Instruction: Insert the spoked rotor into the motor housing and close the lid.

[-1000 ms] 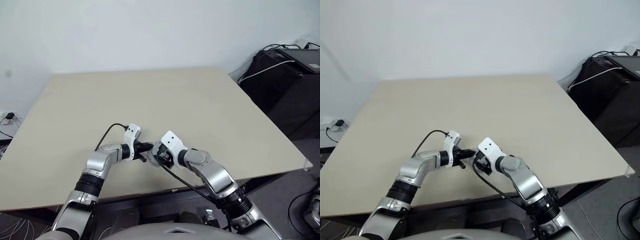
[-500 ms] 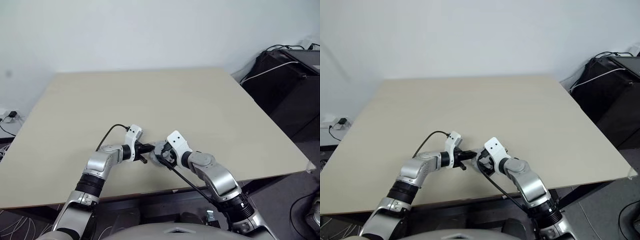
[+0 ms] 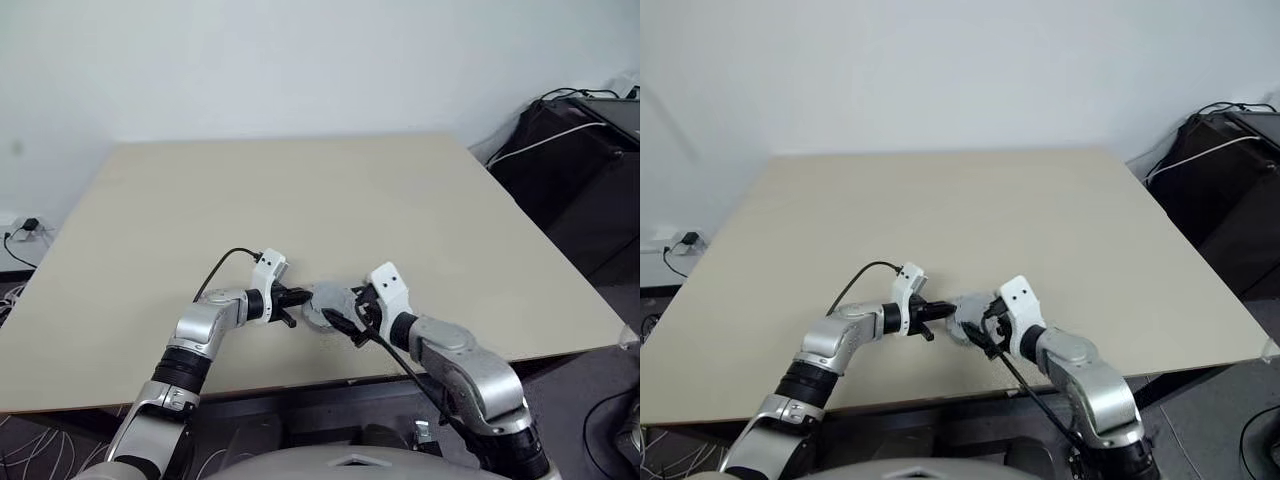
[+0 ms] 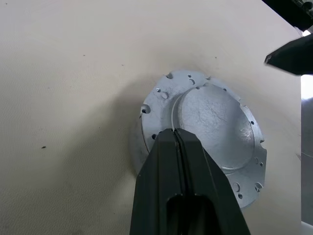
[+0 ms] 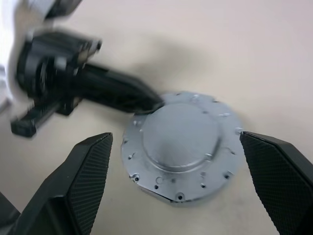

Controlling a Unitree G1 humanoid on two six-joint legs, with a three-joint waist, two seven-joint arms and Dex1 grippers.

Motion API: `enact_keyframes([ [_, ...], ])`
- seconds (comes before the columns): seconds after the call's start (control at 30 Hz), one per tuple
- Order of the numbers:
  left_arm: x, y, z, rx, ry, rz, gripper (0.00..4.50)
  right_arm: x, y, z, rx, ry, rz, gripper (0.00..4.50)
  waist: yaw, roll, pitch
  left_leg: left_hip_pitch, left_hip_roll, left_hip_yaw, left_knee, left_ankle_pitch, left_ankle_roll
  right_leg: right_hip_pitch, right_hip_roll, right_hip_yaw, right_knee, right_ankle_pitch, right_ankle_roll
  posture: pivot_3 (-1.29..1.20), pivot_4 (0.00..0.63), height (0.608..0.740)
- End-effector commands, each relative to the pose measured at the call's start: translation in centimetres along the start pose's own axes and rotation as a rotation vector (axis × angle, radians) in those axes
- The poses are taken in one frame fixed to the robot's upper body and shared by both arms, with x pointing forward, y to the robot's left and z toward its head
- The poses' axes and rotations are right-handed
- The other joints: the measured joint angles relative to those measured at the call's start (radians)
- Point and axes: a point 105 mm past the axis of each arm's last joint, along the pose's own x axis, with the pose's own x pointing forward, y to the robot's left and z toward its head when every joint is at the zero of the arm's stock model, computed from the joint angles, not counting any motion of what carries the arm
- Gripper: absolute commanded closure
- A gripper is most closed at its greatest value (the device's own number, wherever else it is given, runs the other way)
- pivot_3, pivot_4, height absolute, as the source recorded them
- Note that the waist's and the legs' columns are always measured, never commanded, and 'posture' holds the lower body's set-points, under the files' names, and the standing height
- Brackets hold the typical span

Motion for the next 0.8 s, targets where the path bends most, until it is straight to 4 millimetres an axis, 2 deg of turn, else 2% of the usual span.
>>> enact_keyframes([
  [0.03, 0.7, -1.0, -0.9, 0.001, 0.045, -0.044, 4.5, -0.2, -2.3, -0.6, 0.185, -0.018, -0.141, 0.03, 0.0, 0.0, 0.0, 0.0, 0.0, 0.0, 0.0, 0.0, 0.0, 0.0, 0.0, 0.0, 0.0, 0.0, 0.0, 0.0, 0.0, 0.74],
  [0.13, 0.7, -0.9, -0.9, 0.002, 0.047, -0.042, 4.5, 0.1, -3.4, -2.0, 0.345, -0.004, -0.223, 0.03, 0.0, 0.001, 0.001, 0.0, 0.0, 0.0, 0.0, 0.0, 0.0, 0.0, 0.0, 0.0, 0.0, 0.0, 0.001, 0.0, 0.0, 0.74],
  [0.37, 0.7, -0.8, -0.9, 0.004, 0.048, -0.036, 4.5, 0.9, -2.8, -2.3, 0.565, -0.016, -0.157, 0.03, 0.0, 0.006, 0.003, 0.0, 0.0, 0.0, 0.0, 0.0, 0.0, 0.0, 0.001, 0.0, 0.0, 0.001, 0.001, 0.0, 0.0, 0.74],
  [0.8, 0.5, -0.7, -1.1, -0.006, 0.038, -0.024, 4.5, 2.2, 0.2, -1.8, 0.816, 0.009, 0.067, 0.03, -0.002, 0.009, 0.004, 0.0, 0.0, 0.0, -0.001, 0.0, 0.0, 0.0, 0.0, 0.001, 0.0, 0.001, 0.001, 0.0, 0.0, 0.74],
])
